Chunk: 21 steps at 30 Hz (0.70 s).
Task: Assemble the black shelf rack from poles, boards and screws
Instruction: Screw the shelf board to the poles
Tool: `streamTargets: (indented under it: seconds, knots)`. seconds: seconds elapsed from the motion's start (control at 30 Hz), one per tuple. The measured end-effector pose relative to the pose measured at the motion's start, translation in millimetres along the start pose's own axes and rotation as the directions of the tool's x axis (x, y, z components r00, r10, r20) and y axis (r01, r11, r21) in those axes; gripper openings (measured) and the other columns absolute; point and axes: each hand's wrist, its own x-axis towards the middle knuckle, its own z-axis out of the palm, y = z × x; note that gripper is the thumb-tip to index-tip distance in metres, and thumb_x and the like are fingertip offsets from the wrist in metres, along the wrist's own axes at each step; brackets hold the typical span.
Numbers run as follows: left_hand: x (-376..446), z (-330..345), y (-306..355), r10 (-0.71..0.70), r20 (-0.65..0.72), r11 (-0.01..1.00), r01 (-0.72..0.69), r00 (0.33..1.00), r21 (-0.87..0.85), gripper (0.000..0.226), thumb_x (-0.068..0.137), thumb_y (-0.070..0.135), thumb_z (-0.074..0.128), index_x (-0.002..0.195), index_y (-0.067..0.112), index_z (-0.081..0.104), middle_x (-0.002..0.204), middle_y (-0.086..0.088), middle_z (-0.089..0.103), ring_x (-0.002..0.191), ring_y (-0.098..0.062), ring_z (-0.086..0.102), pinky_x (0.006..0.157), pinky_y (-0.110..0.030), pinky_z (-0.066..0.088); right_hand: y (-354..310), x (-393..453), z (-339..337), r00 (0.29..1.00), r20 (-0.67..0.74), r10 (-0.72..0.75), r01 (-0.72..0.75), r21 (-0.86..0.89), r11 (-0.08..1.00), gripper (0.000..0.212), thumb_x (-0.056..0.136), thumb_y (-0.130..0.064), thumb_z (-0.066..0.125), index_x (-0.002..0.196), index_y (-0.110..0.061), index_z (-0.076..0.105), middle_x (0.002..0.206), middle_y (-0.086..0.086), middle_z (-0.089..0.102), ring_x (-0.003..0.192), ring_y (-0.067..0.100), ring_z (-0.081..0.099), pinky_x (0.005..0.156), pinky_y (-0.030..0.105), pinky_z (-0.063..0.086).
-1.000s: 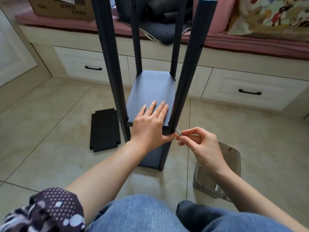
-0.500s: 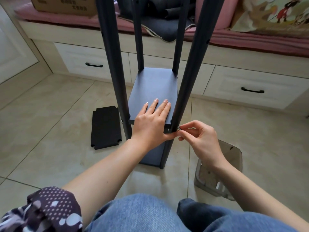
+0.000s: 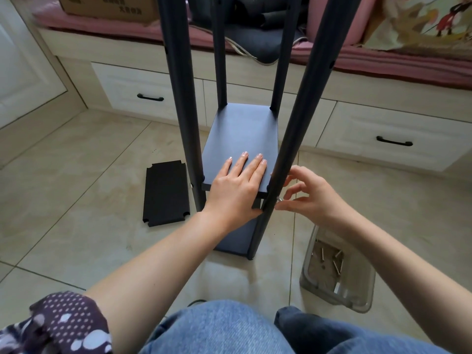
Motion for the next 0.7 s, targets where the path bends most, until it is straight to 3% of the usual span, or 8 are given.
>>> streamTargets:
  seconds: [0.1, 0.17, 0.23, 0.33, 0.43, 0.5, 0.57, 0.7]
  knots:
    - [-16, -11, 8, -0.044, -0.127, 0.986, 0.022, 0.991, -0.168, 0.070, 0.092, 0.031, 0.067, 0.152, 0.009, 0.038, 0.158, -0.007, 0.040, 0.151, -0.026, 0.027, 0.124, -0.044, 0.011, 2, 3, -5, 0.998, 0.067, -0.004, 0.000, 0.062, 0.998, 0.060, 0.071, -0.002, 0.084, 0.117, -0.033, 0.059, 0.102, -0.001, 0.060, 0.084, 0.021, 0.067, 0.077, 0.031, 0.060]
    - [-38, -9, 19, -0.199, -0.359, 0.928, 0.057, 0.912, -0.369, 0.042, 0.083, 0.014, 0.073, 0.125, 0.008, 0.067, 0.129, -0.007, 0.068, 0.133, -0.026, 0.054, 0.119, -0.043, 0.031, 3, 4, -4, 0.997, 0.082, 0.000, -0.005, 0.057, 0.998, 0.061, 0.071, -0.004, 0.084, 0.117, -0.035, 0.058, 0.101, -0.004, 0.060, 0.084, 0.017, 0.068, 0.077, 0.031, 0.060]
    - [-59, -5, 29, -0.358, -0.458, 0.821, 0.041, 0.814, -0.569, 0.014, 0.083, 0.013, 0.071, 0.096, 0.011, 0.073, 0.101, 0.000, 0.074, 0.115, -0.018, 0.064, 0.104, -0.032, 0.047, 4, 4, -4, 0.996, 0.084, 0.002, -0.005, 0.039, 0.999, 0.062, 0.071, -0.005, 0.083, 0.117, -0.037, 0.057, 0.103, -0.006, 0.060, 0.085, 0.014, 0.068, 0.077, 0.031, 0.060]
    - [-72, -4, 40, -0.525, -0.333, 0.609, 0.073, 0.783, -0.790, 0.009, 0.087, 0.026, 0.066, 0.079, 0.021, 0.065, 0.081, 0.012, 0.065, 0.089, -0.006, 0.063, 0.078, -0.012, 0.045, 2, 6, -5, 0.995, 0.101, -0.001, -0.001, 0.020, 1.000, 0.061, 0.072, -0.005, 0.083, 0.119, -0.034, 0.057, 0.105, -0.003, 0.060, 0.087, 0.014, 0.069, 0.078, 0.030, 0.060]
    - [-65, -1, 41, -0.644, 0.005, 0.296, 0.255, 0.765, -0.921, 0.021, 0.089, 0.037, 0.069, 0.071, 0.028, 0.061, 0.067, 0.013, 0.063, 0.070, -0.004, 0.062, 0.061, -0.009, 0.044, -1, 7, -8, 0.992, 0.126, -0.010, 0.010, 0.001, 1.000, 0.060, 0.072, -0.004, 0.082, 0.119, -0.033, 0.057, 0.105, -0.001, 0.061, 0.087, 0.015, 0.069, 0.079, 0.029, 0.060]
    - [-55, 3, 39, -0.594, 0.343, -0.087, 0.365, 0.728, -0.927, 0.023, 0.084, 0.047, 0.074, 0.081, 0.024, 0.070, 0.074, 0.013, 0.071, 0.077, -0.004, 0.067, 0.066, -0.013, 0.050, 0, 6, -8, 0.991, 0.133, -0.022, 0.022, 0.000, 1.000, 0.060, 0.072, -0.004, 0.081, 0.119, -0.033, 0.057, 0.102, 0.000, 0.061, 0.084, 0.017, 0.069, 0.079, 0.030, 0.060]
    - [-42, 7, 38, -0.458, 0.534, -0.389, 0.380, 0.711, -0.839, 0.042, 0.078, 0.055, 0.077, 0.102, 0.021, 0.073, 0.094, 0.007, 0.077, 0.098, -0.013, 0.070, 0.089, -0.028, 0.055, 1, 5, -7, 0.993, 0.118, -0.029, 0.030, -0.001, 1.000, 0.058, 0.072, -0.004, 0.082, 0.118, -0.030, 0.058, 0.091, 0.003, 0.062, 0.078, 0.018, 0.068, 0.078, 0.034, 0.060]
    - [-21, 11, 38, -0.419, 0.507, -0.428, 0.329, 0.753, -0.842, 0.051, 0.082, 0.051, 0.074, 0.115, 0.012, 0.071, 0.110, -0.007, 0.075, 0.107, -0.027, 0.070, 0.102, -0.043, 0.052, 7, 2, -3, 0.996, 0.075, -0.042, 0.043, -0.007, 0.999, 0.055, 0.072, -0.003, 0.083, 0.115, -0.026, 0.059, 0.079, 0.001, 0.061, 0.069, 0.018, 0.067, 0.074, 0.036, 0.059]
